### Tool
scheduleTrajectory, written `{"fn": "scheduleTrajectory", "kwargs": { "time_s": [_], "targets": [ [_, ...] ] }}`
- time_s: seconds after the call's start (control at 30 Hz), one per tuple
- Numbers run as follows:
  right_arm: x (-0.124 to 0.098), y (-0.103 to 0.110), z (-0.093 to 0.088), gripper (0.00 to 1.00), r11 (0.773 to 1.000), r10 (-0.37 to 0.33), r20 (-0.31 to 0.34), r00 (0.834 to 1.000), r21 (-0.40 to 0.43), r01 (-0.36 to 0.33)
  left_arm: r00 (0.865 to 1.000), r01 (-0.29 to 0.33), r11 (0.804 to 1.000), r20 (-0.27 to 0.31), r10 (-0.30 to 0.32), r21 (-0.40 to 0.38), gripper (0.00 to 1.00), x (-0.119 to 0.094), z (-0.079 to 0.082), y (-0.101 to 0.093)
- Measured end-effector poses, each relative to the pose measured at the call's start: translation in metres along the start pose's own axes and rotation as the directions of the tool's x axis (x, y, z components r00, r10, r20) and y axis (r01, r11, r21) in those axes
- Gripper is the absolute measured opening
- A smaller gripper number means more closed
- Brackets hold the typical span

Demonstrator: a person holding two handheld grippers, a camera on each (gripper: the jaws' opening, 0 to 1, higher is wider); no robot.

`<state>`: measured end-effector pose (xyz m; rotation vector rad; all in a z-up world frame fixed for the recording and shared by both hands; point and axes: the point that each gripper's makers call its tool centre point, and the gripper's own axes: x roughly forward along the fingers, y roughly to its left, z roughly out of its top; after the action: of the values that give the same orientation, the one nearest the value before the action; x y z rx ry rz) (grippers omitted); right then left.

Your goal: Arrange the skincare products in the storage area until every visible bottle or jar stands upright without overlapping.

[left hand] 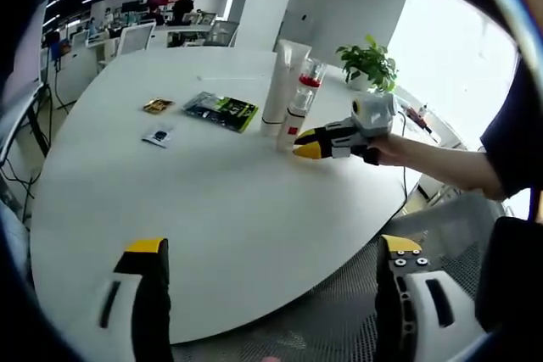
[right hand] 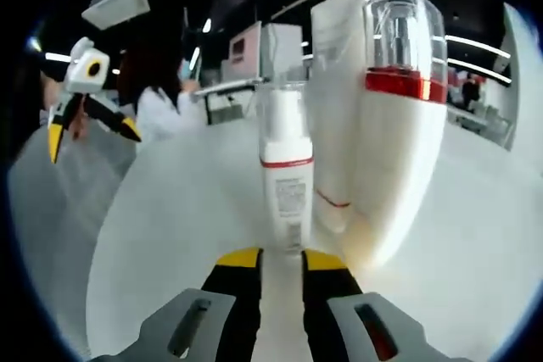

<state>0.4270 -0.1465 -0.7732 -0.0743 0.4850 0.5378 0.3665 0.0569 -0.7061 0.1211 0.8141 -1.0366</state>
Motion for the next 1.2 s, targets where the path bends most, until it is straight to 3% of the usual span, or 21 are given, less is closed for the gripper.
{"fn": "scheduleTrajectory", "kwargs": {
  "time_s": [0.83,1.2],
  "targets": [
    [0.008,-0.01,0.005,0.08,1.0,-0.004,-0.013,1.0,-0.011,0.004,1.0,-0.006,1.0,-0.001,0.006,-0.007,0.96,-0.002,-0.001,0.003],
    [-0.008,0.002,0.006,0.17,0.999,-0.007,-0.017,1.0,0.031,0.008,1.0,0.001,1.0,0.028,-0.001,-0.01,0.96,-0.004,0.006,0.001]
  ]
}}
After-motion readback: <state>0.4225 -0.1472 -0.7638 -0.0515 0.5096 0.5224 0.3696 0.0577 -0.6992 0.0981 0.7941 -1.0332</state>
